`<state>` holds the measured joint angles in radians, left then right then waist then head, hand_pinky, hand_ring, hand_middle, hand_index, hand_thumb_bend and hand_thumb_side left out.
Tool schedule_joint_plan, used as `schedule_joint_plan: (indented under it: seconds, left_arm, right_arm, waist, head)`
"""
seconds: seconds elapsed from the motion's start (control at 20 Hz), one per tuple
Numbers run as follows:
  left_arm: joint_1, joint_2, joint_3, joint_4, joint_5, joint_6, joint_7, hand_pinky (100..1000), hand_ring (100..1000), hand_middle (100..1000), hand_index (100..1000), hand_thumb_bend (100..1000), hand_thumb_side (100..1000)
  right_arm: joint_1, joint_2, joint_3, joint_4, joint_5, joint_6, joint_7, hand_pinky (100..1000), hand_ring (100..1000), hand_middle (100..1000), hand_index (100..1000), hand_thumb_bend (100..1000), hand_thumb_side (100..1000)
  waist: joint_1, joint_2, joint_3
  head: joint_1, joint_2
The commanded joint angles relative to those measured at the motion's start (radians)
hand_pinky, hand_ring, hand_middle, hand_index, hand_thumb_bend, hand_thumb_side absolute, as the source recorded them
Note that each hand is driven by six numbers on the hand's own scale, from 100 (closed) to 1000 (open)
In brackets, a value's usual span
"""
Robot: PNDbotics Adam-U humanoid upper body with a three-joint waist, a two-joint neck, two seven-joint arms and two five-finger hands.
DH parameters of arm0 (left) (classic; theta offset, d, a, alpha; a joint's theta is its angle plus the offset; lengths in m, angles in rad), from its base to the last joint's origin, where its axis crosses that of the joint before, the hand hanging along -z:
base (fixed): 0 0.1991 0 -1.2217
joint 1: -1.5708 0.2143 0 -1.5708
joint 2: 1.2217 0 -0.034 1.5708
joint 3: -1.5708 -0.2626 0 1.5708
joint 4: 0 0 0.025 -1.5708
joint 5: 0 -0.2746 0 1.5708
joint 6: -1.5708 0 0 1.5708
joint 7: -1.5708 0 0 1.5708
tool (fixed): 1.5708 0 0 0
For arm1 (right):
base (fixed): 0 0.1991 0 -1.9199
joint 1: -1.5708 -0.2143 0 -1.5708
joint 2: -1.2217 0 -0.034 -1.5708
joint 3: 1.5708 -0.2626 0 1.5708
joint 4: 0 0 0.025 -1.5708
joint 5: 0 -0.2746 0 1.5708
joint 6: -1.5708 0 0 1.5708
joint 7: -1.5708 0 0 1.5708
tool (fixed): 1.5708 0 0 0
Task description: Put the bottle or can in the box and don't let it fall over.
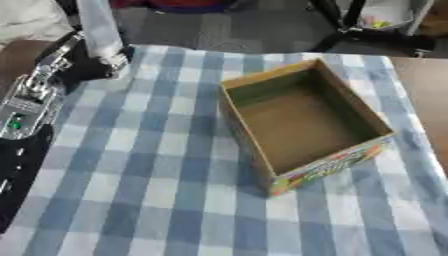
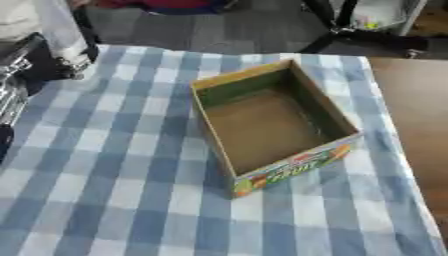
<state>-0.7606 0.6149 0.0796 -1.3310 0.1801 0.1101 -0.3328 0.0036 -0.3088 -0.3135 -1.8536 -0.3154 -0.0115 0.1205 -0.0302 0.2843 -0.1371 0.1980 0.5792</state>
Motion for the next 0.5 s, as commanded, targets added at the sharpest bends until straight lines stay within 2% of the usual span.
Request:
schedule_joint_plan:
  seconds: [0.05, 0.3, 0.5]
  left_arm:
    - [-0.054, -0.01, -0.017, -0.058, 0.027, 0.022, -0.006, 1000, 812, 854, 517, 100, 179]
    - [-0.129, -0.079, -0.06, -0.102, 0.052, 0.059, -0.009, 1000, 812, 853, 521, 100, 198]
    - [-0.174, -0.15, -0.102, -0.103, 0.037, 0.077, -0.026, 1000, 812, 852, 527, 100, 219]
  right_arm:
    - [-0.01, -0.038, -0.008, -0.027, -0.012, 0.001, 0.0, 839, 971, 1000, 1000, 100, 731]
    - [-0.027, -0.05, -0.003, -0.028, -0.027, 0.006, 0.005, 838, 971, 1000, 1000, 100, 723]
    - [-0.05, -0.058, 0.005, -0.029, -0.042, 0.013, 0.012, 838, 970, 1000, 1000, 100, 715]
  waist:
    - [0.004, -0.025, -0.006]
    - [0.014, -0.032, -0.022]
    - [0.021, -0.032, -0.043]
  head:
    - [-0.028, 0.003]
    - [-0.045, 0.006]
    - [-0.025, -0.001]
